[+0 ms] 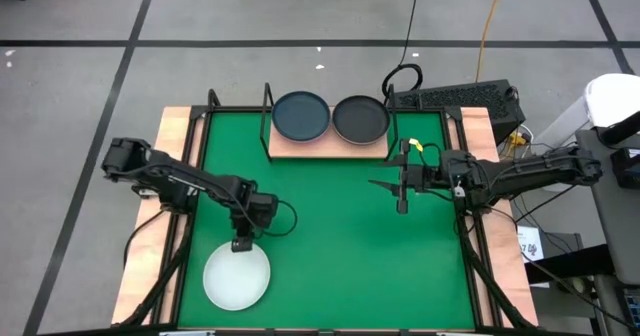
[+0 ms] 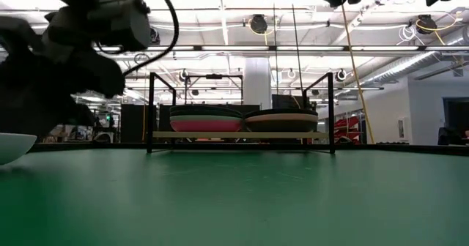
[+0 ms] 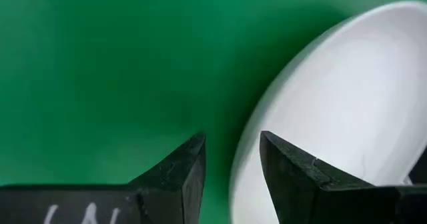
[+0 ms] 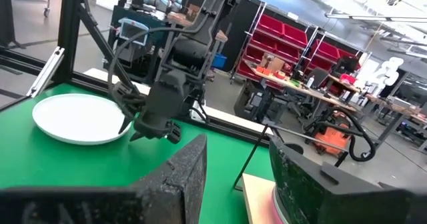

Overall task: Place and stack plates onto a shelf
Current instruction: Stack the white plate on top of the black plate on the shelf, then return to Home Position

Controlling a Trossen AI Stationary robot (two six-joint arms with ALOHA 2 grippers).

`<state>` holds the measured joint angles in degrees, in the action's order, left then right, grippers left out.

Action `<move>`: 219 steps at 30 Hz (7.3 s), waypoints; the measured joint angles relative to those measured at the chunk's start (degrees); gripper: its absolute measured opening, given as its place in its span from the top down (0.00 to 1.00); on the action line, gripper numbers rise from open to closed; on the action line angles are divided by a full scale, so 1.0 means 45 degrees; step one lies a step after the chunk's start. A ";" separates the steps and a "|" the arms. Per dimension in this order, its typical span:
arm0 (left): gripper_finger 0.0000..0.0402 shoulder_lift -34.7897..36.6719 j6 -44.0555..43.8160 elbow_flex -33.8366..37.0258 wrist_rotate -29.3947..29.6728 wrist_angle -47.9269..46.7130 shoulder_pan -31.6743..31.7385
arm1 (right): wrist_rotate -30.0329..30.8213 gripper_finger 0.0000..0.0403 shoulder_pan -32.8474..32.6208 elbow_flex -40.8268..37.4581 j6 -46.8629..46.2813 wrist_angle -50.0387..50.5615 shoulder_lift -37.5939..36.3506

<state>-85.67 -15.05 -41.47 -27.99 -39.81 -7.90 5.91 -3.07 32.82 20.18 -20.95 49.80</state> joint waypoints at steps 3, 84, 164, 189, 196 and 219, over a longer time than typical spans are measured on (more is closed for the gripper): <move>0.64 -0.0416 0.0083 0.0009 -0.0004 0.0010 -0.0005 | -0.0003 0.64 0.0000 0.0000 0.0000 0.0067 0.0000; 0.94 -0.6945 0.2203 -1.2998 0.3332 0.4698 1.0194 | 0.0102 0.64 0.0000 0.0005 0.0428 -0.0481 0.0000; 1.00 1.1334 0.2893 0.2020 0.8600 1.0462 0.2218 | 0.1681 0.97 -0.0044 -0.3512 -0.1859 0.2706 -0.9474; 1.00 1.8187 0.4833 0.5881 0.8575 0.9462 0.2209 | 0.2679 1.00 0.0029 -0.5765 -0.0617 0.0923 -1.1045; 1.00 1.8992 0.4343 0.5868 0.8573 0.8477 0.2429 | 0.2651 1.00 0.0029 -0.5761 -0.0893 0.1708 -1.1042; 1.00 1.8967 0.2125 0.9097 0.7682 1.2648 0.2395 | 0.0350 1.00 0.0024 -0.7057 -0.2676 0.0059 -1.1035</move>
<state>-0.32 -5.49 -0.54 6.58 17.10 2.87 7.49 -2.96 1.06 8.14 -20.68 0.14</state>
